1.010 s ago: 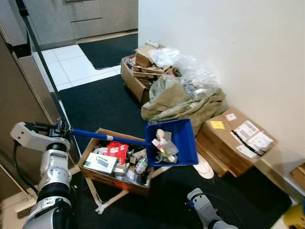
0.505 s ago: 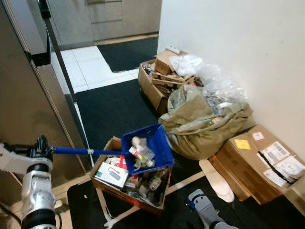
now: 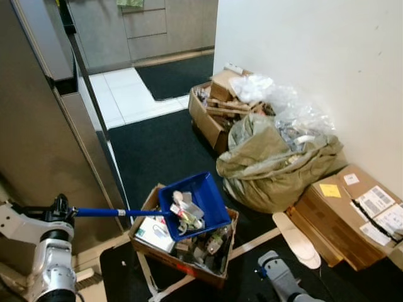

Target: Sweep floor

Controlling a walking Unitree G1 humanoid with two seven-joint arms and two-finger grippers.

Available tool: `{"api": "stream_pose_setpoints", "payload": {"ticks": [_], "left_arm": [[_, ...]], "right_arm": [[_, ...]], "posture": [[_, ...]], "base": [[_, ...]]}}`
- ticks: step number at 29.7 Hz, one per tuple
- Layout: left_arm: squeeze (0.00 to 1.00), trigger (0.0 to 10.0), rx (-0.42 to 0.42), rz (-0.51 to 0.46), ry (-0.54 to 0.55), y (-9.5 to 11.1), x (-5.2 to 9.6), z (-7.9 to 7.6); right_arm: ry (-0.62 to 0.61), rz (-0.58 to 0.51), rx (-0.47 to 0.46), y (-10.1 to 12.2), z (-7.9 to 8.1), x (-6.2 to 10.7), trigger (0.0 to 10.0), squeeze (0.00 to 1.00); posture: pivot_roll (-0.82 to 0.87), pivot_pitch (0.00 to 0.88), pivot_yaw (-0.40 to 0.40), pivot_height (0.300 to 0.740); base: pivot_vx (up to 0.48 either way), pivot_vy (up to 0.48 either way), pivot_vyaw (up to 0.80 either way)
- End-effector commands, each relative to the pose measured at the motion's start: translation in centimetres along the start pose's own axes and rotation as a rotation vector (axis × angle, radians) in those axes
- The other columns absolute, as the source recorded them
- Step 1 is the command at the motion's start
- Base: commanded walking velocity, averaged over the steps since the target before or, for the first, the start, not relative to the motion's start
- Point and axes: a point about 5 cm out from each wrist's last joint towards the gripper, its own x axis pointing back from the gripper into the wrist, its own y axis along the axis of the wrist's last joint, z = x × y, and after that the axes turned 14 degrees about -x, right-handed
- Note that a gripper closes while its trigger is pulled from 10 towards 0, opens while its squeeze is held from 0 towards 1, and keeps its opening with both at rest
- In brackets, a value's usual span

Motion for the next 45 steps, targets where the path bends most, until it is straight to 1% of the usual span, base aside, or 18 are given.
{"api": "stream_pose_setpoints", "payload": {"ticks": [1,6,12,16,20,22,25,26,28,31,33,35,37,39,40,41,44,45], "left_arm": [[0.0,10.0,0.049,-0.065,-0.008,1.3,-0.2,-0.3],[0.0,10.0,0.065,-0.08,-0.018,2.1,-0.3,-0.8],[0.0,10.0,0.049,-0.082,-0.024,2.4,-0.3,-0.8],[0.0,10.0,-0.007,-0.083,-0.056,2.7,-0.3,-1.0],[0.0,10.0,-0.043,-0.075,-0.091,2.6,-0.1,-1.5],[0.0,10.0,-0.058,-0.07,-0.082,2.6,-0.1,-1.5],[0.0,10.0,-0.135,-0.075,-0.052,3.1,-0.1,-1.3],[0.0,10.0,-0.135,-0.075,-0.052,3.1,-0.1,-1.3],[0.0,10.0,-0.139,-0.099,-0.031,4.1,-0.5,-0.7],[0.0,10.0,-0.141,-0.105,-0.03,4.4,-0.5,-0.5],[0.0,10.0,-0.188,-0.128,-0.023,5.5,-0.7,-0.2],[0.0,10.0,-0.208,-0.136,-0.02,5.9,-0.8,0.0],[0.0,10.0,-0.208,-0.136,-0.02,5.9,-0.8,0.0],[0.0,10.0,-0.245,-0.156,-0.01,6.8,-0.8,0.3],[0.0,10.0,-0.245,-0.156,-0.01,6.8,-0.8,0.3],[0.0,10.0,-0.274,-0.175,-0.008,7.4,-0.9,0.5],[0.0,10.0,-0.297,-0.189,-0.008,7.8,-1.0,0.5],[0.0,10.0,-0.33,-0.209,-0.017,8.4,-1.0,0.3]], "right_arm": [[0.023,0.015,0.011,-0.3,0.7,-0.2,10.0,0.0],[0.025,0.018,0.015,-0.3,0.9,-0.2,10.0,0.0],[0.028,0.021,0.016,-0.4,1.0,-0.2,10.0,0.0],[0.031,0.023,0.015,-0.5,1.1,-0.2,10.0,0.0],[0.034,0.023,0.012,-0.5,1.2,-0.2,10.0,0.0],[0.035,0.023,0.011,-0.5,1.3,-0.2,10.0,0.0],[0.039,0.025,0.011,-0.5,1.3,-0.2,10.0,0.0],[0.039,0.025,0.011,-0.5,1.3,-0.2,10.0,0.0],[0.042,0.025,0.011,-0.5,1.4,-0.3,10.0,0.0],[0.042,0.025,0.011,-0.5,1.4,-0.3,10.0,0.0],[0.043,0.026,0.011,-0.5,1.5,-0.3,10.0,0.0],[0.043,0.027,0.011,-0.5,1.5,-0.3,10.0,0.0],[0.043,0.027,0.011,-0.5,1.5,-0.3,10.0,0.0],[0.044,0.032,0.011,-0.6,1.6,-0.3,10.0,0.0],[0.044,0.032,0.011,-0.6,1.6,-0.3,10.0,0.0],[0.045,0.034,0.01,-0.7,1.6,-0.3,10.0,0.0],[0.046,0.035,0.009,-0.8,1.7,-0.3,10.0,0.0],[0.047,0.036,0.008,-0.8,1.7,-0.3,10.0,0.0]], "posture": [[-0.1,0.06,-0.003,0.74],[-0.1,0.062,-0.005,0.74],[-0.1,0.065,-0.005,0.74],[-0.1,0.072,-0.006,0.74],[-0.1,0.072,-0.006,0.74],[-0.09,0.074,-0.003,0.74],[-0.09,0.076,-0.006,0.74],[-0.09,0.076,-0.006,0.74],[-0.09,0.078,-0.004,0.74],[-0.09,0.078,-0.004,0.74],[-0.08,0.078,-0.003,0.74],[-0.08,0.08,-0.004,0.74],[-0.08,0.08,-0.004,0.74],[-0.08,0.08,-0.003,0.74],[-0.08,0.08,-0.003,0.74],[-0.08,0.082,-0.002,0.74],[-0.08,0.083,-0.002,0.74],[-0.08,0.084,-0.001,0.74]], "base": [[0.0,0.0,0.0],[0.0,0.0,0.0],[0.0,0.0,0.0],[0.0,0.0,0.0],[0.0,-0.441,0.0],[0.0,-0.48,0.0],[0.0,-0.119,0.0],[0.0,0.0,0.0],[0.0,0.0,0.0],[0.0,0.0,0.0],[0.0,0.0,0.0],[0.0,0.0,0.0],[0.0,0.0,0.0],[0.0,0.0,0.0],[0.0,0.0,0.0],[0.0,0.0,0.0],[0.0,0.0,0.0],[0.0,0.0,0.0]]}}
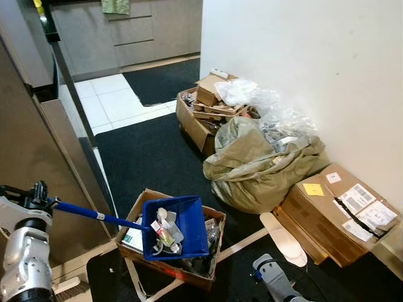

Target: Sweep floor

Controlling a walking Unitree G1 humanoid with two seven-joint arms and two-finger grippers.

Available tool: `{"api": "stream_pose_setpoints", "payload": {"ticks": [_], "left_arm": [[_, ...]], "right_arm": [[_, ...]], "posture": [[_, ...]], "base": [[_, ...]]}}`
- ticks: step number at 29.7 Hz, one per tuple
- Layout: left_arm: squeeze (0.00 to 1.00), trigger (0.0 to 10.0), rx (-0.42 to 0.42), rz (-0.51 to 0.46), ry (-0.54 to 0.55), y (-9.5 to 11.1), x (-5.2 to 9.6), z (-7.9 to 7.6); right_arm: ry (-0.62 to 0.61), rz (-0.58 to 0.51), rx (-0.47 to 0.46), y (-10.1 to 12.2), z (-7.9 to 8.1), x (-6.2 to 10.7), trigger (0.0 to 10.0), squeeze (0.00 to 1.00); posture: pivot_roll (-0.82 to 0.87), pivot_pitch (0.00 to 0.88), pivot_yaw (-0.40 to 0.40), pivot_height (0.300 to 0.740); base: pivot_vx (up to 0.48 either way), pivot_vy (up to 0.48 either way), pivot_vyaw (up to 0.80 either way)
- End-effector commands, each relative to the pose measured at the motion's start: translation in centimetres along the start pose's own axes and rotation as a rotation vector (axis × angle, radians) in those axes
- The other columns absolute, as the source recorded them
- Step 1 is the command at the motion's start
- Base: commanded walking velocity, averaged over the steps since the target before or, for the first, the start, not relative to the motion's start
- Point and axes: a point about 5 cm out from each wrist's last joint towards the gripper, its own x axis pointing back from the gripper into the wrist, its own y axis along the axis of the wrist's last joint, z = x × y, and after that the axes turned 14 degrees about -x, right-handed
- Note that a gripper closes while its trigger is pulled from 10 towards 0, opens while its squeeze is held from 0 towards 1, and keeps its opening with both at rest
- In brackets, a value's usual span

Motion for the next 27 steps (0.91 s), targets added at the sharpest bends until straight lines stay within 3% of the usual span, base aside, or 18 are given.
{"api": "stream_pose_setpoints", "payload": {"ticks": [1,5,7,11,14,17,27], "left_arm": [[0.0,10.0,-0.059,-0.121,-0.01,2.7,-0.5,0.0],[0.0,10.0,-0.137,-0.148,-0.026,3.3,-0.6,-0.4],[0.0,10.0,-0.229,-0.178,-0.048,3.6,-0.5,-1.1],[0.0,10.0,-0.252,-0.187,-0.053,3.7,-0.5,-1.3],[0.0,10.0,-0.332,-0.245,-0.094,4.4,-0.6,-2.8],[0.0,10.0,-0.357,-0.265,-0.128,4.3,-0.6,-3.8],[0.0,10.0,-0.415,-0.286,-0.164,4.2,-0.6,-4.9]], "right_arm": [[0.009,0.021,-0.003,-0.6,0.4,0.0,10.0,0.0],[0.011,0.022,-0.005,-0.7,0.5,0.0,10.0,0.0],[0.013,0.023,-0.006,-0.7,0.6,0.0,10.0,0.0],[0.014,0.023,-0.006,-0.7,0.7,0.0,10.0,0.0],[0.016,0.023,-0.01,-0.8,0.8,0.0,10.0,0.0],[0.017,0.023,-0.012,-0.9,0.8,0.0,10.0,0.0],[0.017,0.021,-0.016,-0.9,0.9,0.0,10.0,0.0]], "posture": [[-0.08,0.085,-0.001,0.74],[-0.08,0.085,0.0,0.74],[-0.08,0.086,0.003,0.74],[-0.08,0.086,0.003,0.74],[-0.08,0.086,0.004,0.74],[-0.08,0.083,0.008,0.74],[-0.09,0.08,0.01,0.74]], "base": [[0.0,0.0,0.0],[0.0,0.0,0.0],[0.0,0.0,0.0],[0.0,0.0,0.0],[0.0,0.0,0.0],[0.0,0.0,0.0],[0.0,0.0,0.0]]}}
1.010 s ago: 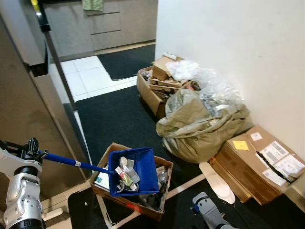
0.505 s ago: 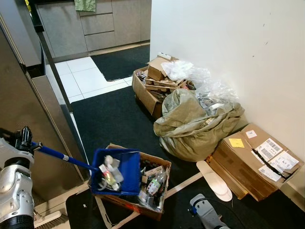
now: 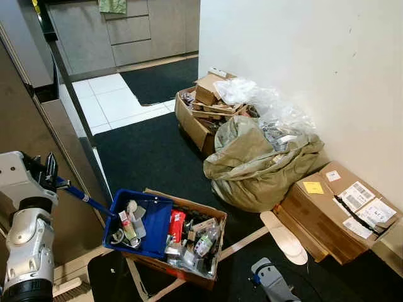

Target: Sweep floor

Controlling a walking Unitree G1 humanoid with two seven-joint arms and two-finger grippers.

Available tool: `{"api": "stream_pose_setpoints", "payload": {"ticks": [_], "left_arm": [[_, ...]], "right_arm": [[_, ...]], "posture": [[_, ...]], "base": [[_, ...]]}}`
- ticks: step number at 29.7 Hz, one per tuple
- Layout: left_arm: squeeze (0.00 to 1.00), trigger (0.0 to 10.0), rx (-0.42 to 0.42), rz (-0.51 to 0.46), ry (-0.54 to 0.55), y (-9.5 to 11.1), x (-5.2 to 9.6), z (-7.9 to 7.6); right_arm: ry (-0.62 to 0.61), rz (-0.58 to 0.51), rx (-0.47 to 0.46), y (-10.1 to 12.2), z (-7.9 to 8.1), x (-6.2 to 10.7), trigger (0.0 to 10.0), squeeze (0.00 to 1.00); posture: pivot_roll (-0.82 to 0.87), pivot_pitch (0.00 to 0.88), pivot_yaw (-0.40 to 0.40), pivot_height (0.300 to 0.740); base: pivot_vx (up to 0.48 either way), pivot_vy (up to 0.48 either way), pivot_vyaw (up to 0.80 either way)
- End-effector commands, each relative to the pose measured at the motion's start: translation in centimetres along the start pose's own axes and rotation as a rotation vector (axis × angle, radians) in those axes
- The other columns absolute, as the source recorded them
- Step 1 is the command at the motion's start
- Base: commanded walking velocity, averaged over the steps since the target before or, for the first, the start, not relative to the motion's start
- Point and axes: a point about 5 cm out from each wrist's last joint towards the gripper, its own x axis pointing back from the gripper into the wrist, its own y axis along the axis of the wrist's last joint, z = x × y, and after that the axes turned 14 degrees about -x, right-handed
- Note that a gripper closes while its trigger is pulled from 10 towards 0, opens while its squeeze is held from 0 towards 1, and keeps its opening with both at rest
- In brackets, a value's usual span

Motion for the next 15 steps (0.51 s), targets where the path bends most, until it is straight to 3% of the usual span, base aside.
{"api": "stream_pose_setpoints", "payload": {"ticks": [1,6,15], "left_arm": [[0.0,10.0,-0.053,-0.067,0.007,1.3,-0.5,0.3],[0.0,10.0,-0.136,-0.121,-0.019,2.1,-1.0,-0.7],[0.0,10.0,-0.185,-0.21,-0.027,4.1,-2.1,-2.0]], "right_arm": [[0.006,0.01,-0.006,-0.3,0.3,0.0,10.0,0.0],[0.008,0.005,-0.012,-0.3,0.4,0.0,10.0,0.0],[0.009,0.003,-0.017,-0.3,0.6,-0.1,10.0,0.0]], "posture": [[-0.09,0.08,0.01,0.74],[-0.09,0.078,0.014,0.74],[-0.09,0.084,0.015,0.74]], "base": [[0.0,0.0,0.0],[0.0,0.0,0.0],[0.0,0.0,0.0]]}}
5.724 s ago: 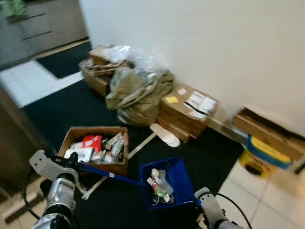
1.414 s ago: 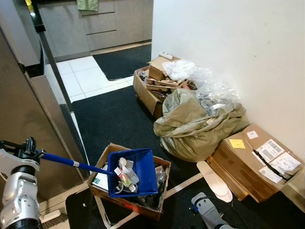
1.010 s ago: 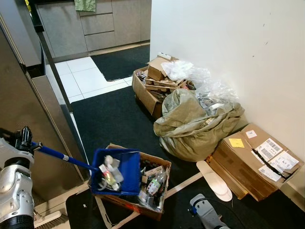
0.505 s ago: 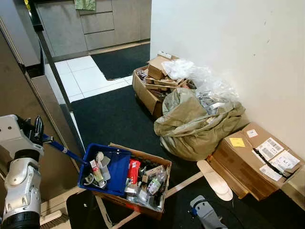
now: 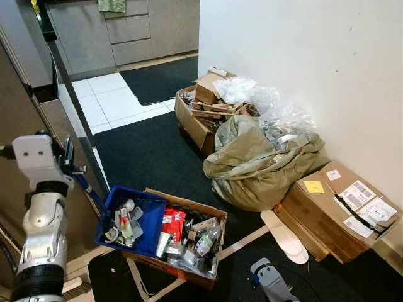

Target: Sweep floor

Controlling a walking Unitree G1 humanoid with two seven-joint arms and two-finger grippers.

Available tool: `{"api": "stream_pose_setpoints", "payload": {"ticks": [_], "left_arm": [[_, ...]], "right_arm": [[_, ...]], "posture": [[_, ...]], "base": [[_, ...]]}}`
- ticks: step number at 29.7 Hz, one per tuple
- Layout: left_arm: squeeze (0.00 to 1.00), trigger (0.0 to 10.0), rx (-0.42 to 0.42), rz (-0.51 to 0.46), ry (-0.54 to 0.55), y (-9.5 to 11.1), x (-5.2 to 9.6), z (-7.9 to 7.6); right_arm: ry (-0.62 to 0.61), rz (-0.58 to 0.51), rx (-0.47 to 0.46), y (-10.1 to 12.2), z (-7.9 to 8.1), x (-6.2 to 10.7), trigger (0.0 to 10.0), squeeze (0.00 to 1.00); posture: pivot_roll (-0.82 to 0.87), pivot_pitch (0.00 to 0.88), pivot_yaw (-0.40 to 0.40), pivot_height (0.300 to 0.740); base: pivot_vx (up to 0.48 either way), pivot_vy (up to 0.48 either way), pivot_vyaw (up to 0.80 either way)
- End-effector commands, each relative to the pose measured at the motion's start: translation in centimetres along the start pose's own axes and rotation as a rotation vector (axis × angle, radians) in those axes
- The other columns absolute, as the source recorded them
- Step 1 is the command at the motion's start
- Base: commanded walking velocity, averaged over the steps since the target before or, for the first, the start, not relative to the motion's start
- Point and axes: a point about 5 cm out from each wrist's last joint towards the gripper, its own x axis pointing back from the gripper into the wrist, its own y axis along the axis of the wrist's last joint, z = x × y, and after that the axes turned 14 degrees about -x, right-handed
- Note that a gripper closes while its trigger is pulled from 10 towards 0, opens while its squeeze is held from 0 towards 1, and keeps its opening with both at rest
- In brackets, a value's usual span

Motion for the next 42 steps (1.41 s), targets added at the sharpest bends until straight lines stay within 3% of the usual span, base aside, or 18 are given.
{"api": "stream_pose_setpoints", "payload": {"ticks": [1,12,19,23,36,42], "left_arm": [[0.0,10.0,-0.054,-0.078,0.011,1.4,-0.7,0.7],[0.0,10.0,-0.056,-0.093,0.014,1.6,-1.2,0.2],[0.0,10.0,-0.111,-0.101,0.016,1.9,-1.6,-0.3],[0.0,10.0,-0.163,-0.13,-0.004,2.4,-2.1,-1.1],[0.0,10.0,-0.168,-0.174,-0.044,3.4,-3.0,-3.0],[0.0,10.0,-0.221,-0.219,-0.092,4.0,-3.4,-4.0]], "right_arm": [[0.005,0.005,-0.012,-0.3,0.4,0.0,10.0,0.0],[0.007,0.004,-0.021,-0.4,0.6,-0.1,10.0,0.0],[0.013,0.004,-0.024,-0.5,0.8,-0.1,10.0,0.0],[0.014,0.001,-0.024,-0.5,0.8,-0.1,10.0,0.0],[0.012,-0.006,-0.031,-0.5,0.9,-0.1,10.0,0.0],[0.011,-0.008,-0.036,-0.5,1.0,-0.1,10.0,0.0]], "posture": [[-0.1,0.087,0.018,0.74],[-0.1,0.092,0.027,0.74],[-0.1,0.098,0.026,0.74],[-0.11,0.098,0.028,0.74],[-0.12,0.099,0.035,0.74],[-0.12,0.098,0.039,0.74]], "base": [[0.0,0.0,0.0],[0.0,0.0,0.0],[0.0,0.0,0.0],[0.0,0.0,0.0],[0.0,0.0,0.0],[0.0,0.0,0.0]]}}
